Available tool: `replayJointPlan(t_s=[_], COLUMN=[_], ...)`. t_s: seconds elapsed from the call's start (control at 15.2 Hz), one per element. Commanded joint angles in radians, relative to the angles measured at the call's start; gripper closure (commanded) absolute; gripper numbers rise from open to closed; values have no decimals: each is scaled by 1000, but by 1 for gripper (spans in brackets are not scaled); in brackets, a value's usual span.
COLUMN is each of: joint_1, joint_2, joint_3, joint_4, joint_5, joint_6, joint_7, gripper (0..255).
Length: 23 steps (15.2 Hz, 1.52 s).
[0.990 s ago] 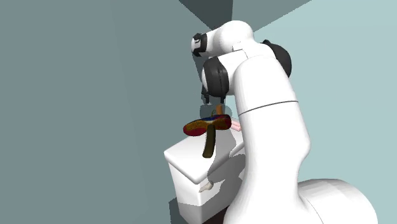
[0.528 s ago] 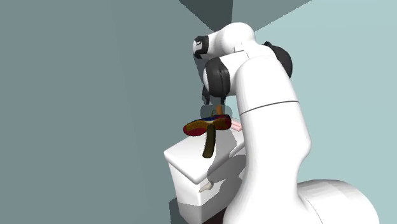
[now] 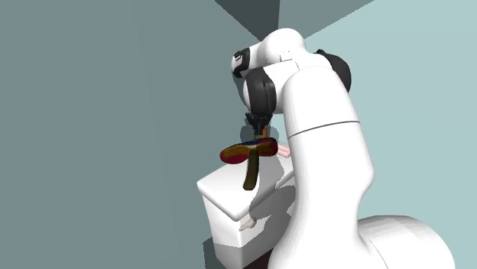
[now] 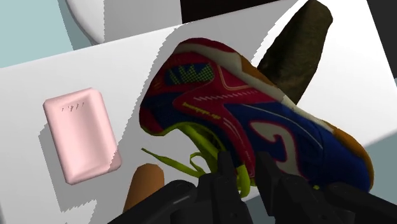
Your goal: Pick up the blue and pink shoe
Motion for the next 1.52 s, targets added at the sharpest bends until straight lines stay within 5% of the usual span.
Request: replayJointPlan(t_s=[0.0, 0.13, 0.2, 0.73, 0.79, 0.86, 0.99, 1.06, 1.45], joint_1=[5, 8, -9, -50, -55, -52, 110, 148, 134], joint_2=[2, -10, 55, 65, 28, 28, -454, -586, -578], joint_3=[2, 1, 7, 52, 55, 50, -24, -27, -12], joint_4=[-16, -33, 66, 199, 188, 189, -454, -616, -685], joint_5=[-2, -4, 6, -18, -22, -19, -130, -183, -181], joint_6=[5, 11, -24, -137, -508, -509, 20, 173, 251], joint_7=[0, -1, 3, 28, 23, 22, 103, 157, 156], gripper=[255, 255, 255, 255, 255, 0, 0, 0, 0])
